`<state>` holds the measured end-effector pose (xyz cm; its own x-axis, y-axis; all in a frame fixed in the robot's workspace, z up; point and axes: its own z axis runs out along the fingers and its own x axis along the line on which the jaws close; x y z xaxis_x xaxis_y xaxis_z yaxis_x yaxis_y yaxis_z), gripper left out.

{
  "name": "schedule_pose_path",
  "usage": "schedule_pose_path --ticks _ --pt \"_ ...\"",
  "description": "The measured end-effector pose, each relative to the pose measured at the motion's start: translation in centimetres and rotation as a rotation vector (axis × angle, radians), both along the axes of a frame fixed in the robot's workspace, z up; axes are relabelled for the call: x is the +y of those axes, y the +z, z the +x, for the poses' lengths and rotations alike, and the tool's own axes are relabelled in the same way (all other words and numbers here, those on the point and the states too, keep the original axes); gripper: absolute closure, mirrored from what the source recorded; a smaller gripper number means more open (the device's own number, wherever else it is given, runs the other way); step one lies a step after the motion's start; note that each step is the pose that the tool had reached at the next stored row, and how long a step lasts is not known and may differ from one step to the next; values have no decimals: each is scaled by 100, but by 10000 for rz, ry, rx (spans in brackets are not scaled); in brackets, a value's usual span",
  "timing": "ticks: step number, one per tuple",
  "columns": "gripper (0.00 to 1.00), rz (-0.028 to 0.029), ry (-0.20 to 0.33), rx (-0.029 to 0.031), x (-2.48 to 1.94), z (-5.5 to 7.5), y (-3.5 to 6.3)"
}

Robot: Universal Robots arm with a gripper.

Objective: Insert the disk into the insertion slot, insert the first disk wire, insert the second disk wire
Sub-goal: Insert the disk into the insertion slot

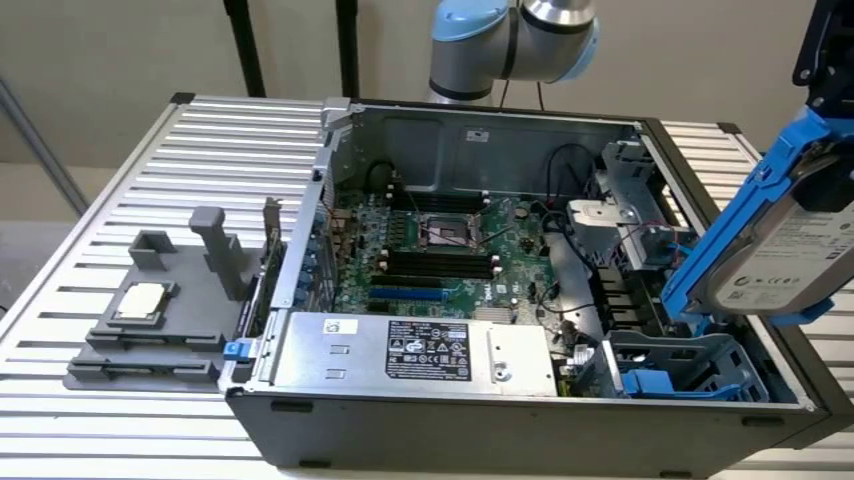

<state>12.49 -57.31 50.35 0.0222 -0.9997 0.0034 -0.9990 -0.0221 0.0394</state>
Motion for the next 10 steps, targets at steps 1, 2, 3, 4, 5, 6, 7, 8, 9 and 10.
schedule_pose_path --ticks 1,2,3,4,5,6,7,8,9,10 --pt "68 0 -9 0 -8 -8 -17" --pt "68 2 -21 0 -16 -17 -36" --pt "68 2 -33 -1 -23 -27 -54" --pt "68 -1 -46 -1 -28 -38 -72" --pt "68 -1 -65 -1 -29 -50 -90" --pt "68 0 -88 -1 -30 -62 -108" --pt "68 0 -117 -1 -30 -75 -126" --pt "68 1 -151 -1 -30 -88 -145" --pt "68 1 -181 -1 -30 -103 -163" --pt "68 1 -205 0 -30 -120 -181"
